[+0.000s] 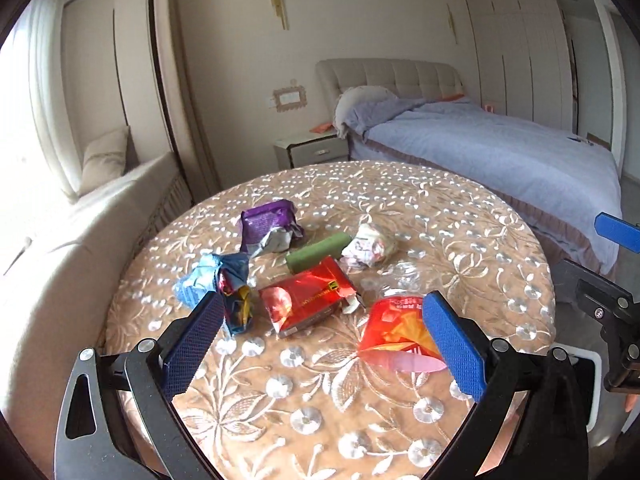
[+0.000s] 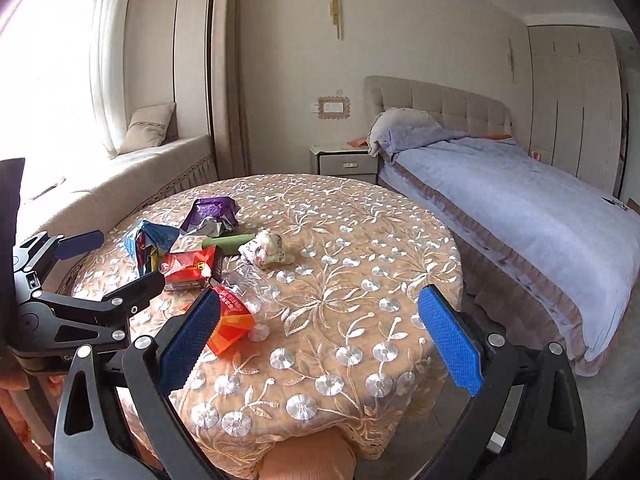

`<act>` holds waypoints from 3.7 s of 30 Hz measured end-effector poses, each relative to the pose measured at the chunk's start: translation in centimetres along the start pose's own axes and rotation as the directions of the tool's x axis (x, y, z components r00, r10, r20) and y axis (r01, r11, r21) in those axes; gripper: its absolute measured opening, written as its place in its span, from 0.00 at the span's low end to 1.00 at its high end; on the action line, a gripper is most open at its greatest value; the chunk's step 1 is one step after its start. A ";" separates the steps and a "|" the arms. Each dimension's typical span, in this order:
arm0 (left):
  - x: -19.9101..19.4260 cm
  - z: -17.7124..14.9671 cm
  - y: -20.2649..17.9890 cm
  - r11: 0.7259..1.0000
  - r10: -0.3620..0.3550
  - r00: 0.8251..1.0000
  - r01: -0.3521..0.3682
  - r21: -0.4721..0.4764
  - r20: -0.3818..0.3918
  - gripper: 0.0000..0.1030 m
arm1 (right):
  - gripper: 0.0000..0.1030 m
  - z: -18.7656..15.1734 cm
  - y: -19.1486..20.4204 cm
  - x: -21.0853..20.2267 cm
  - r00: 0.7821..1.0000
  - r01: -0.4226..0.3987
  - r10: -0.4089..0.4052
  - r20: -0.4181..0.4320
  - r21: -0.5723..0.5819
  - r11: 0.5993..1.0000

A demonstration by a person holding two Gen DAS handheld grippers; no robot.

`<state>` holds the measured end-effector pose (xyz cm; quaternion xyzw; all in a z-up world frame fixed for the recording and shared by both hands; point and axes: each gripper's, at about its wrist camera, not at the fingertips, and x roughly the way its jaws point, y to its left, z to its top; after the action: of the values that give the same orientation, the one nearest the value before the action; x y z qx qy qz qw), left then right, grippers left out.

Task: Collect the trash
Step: 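Grasp the blue bag with the left tool while the right tool grasps the plastic bottle, then carry the blue bag and bottle over the bin and open both tools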

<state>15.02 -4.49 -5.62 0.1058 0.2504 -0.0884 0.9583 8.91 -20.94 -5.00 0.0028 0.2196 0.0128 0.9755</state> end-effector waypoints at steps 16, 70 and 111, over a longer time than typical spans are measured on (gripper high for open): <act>7.5 1.2 8.2 0.983 0.140 0.985 -0.151 -0.103 -0.104 0.95 | 0.95 0.1 4.2 10.0 0.969 -0.016 0.043 -0.244 0.110 0.994; -5.4 -2.2 -5.2 0.988 -0.153 0.988 0.153 -0.017 0.010 0.55 | 0.77 -3.0 -4.0 -5.8 0.997 0.077 -0.079 0.014 0.120 0.990; 1.9 -11.1 -34.1 0.708 -0.400 0.824 0.556 0.435 -0.402 0.55 | 0.77 -18.1 -21.4 -6.7 0.888 0.392 -0.344 -0.306 0.112 0.913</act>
<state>3.95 -34.81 -21.47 0.3104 0.3663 -0.3864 0.7875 -4.36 -42.50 -18.70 0.0425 0.3518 -0.1914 0.9153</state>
